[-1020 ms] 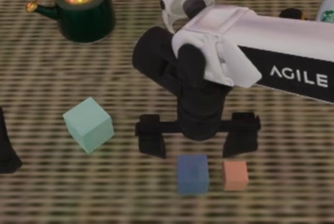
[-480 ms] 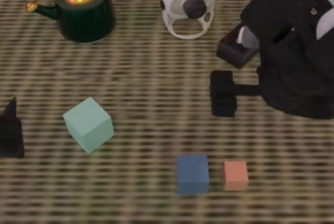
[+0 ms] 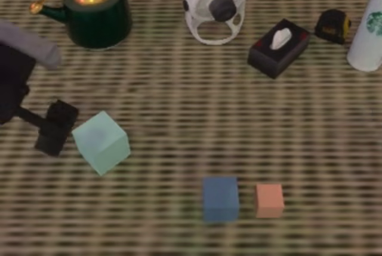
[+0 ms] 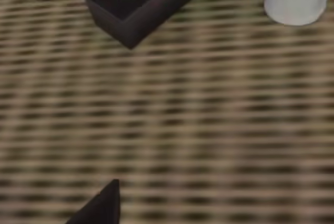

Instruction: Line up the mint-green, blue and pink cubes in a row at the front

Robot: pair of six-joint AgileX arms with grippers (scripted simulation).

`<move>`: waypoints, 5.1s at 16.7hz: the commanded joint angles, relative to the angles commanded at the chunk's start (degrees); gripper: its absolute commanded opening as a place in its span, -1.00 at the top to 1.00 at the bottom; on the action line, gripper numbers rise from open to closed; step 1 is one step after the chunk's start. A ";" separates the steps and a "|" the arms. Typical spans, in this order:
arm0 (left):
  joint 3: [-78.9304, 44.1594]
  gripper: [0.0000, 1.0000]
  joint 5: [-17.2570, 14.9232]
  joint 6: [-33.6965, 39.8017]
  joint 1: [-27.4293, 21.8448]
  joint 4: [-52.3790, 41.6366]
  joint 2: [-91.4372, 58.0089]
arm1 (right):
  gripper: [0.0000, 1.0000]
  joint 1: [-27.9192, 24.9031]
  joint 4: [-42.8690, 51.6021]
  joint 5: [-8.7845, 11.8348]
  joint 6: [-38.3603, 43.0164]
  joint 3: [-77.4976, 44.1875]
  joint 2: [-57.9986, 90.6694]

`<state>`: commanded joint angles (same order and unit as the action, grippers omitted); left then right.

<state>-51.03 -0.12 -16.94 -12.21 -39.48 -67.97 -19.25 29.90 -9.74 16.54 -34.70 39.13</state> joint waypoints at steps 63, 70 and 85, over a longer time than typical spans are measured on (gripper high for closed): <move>-30.27 1.00 -0.21 -10.98 -6.76 -19.79 -44.07 | -1.00 18.68 -29.90 9.74 -16.54 34.70 -39.13; -30.71 1.00 -0.18 -11.99 -7.84 -21.04 -42.97 | -1.00 18.68 -29.90 9.74 -16.54 34.70 -39.13; -21.70 1.00 -0.14 -33.51 -26.80 -22.32 -32.50 | -1.00 18.68 -29.90 9.74 -16.54 34.70 -39.13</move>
<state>-72.73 -0.26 -50.45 -39.00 -61.80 -100.47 -0.57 0.00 0.00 0.00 0.00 0.00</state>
